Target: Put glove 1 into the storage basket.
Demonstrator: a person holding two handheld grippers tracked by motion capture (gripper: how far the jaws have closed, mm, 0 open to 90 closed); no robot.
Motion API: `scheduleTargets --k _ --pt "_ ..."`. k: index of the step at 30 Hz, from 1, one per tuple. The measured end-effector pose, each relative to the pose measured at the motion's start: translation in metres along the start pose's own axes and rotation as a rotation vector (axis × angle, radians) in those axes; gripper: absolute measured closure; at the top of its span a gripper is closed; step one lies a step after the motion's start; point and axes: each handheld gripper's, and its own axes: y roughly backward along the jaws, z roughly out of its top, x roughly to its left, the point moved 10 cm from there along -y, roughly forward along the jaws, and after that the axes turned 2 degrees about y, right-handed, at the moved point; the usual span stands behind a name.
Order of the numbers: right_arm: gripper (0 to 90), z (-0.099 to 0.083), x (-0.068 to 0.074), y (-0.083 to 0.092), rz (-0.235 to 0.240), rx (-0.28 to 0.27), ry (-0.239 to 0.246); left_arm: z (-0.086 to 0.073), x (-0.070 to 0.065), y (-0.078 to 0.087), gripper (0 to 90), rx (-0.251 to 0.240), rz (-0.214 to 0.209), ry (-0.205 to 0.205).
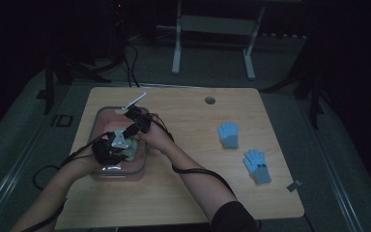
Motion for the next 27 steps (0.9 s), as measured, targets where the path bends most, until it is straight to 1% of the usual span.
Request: scheduleTargets --k 1,3,5,6,7,9,11,13,15,16,18,20,23,27 --pt "56.0 0.000 0.000 0.001 0.007 -0.007 -0.008 -0.001 0.000 -0.002 68.8 0.015 0.000 -0.001" --pt "54.7 0.000 -0.001 0.004 -0.011 -0.012 -0.005 -0.003 -0.001 -0.003 65.9 0.029 -0.007 0.004" --pt "52.5 0.001 0.000 0.007 -0.001 -0.025 -0.008 -0.002 -0.001 -0.003 63.0 0.028 -0.019 0.020" --pt "52.1 0.001 0.001 0.009 0.003 -0.033 -0.007 -0.002 -0.001 -0.003 61.1 0.020 -0.024 0.031" --pt "51.7 0.000 0.002 0.011 0.006 -0.039 -0.003 -0.001 -0.001 -0.002 57.9 0.019 -0.023 0.039" --pt "51.0 -0.003 0.002 0.014 -0.001 -0.044 0.001 -0.001 0.001 0.001 51.5 0.016 -0.013 0.044" --pt "51.1 -0.005 0.003 0.019 0.003 -0.050 0.002 0.001 0.003 0.005 44.3 -0.001 -0.001 0.069" --pt "52.4 -0.007 0.005 0.024 0.014 -0.054 0.003 0.004 0.005 0.012 38.9 -0.027 0.024 0.099" --pt "53.7 -0.009 0.008 0.030 0.032 -0.057 0.005 0.007 0.004 0.020 38.8 -0.050 0.009 0.130" --pt "53.8 -0.010 0.009 0.033 0.032 -0.058 0.010 0.009 0.004 0.024 38.8 -0.054 0.013 0.135" --pt "53.8 -0.012 0.012 0.039 0.040 -0.061 0.019 0.013 0.002 0.030 38.8 -0.076 -0.004 0.156" --pt "53.5 -0.014 0.013 0.044 0.033 -0.062 0.032 0.016 0.000 0.035 38.8 -0.084 -0.006 0.161" --pt "52.9 -0.018 0.016 0.053 0.033 -0.071 0.051 0.020 -0.006 0.040 38.9 -0.097 -0.017 0.165" --pt "52.4 -0.027 0.017 0.062 0.028 -0.068 0.078 0.028 -0.015 0.043 38.9 -0.110 -0.027 0.154"
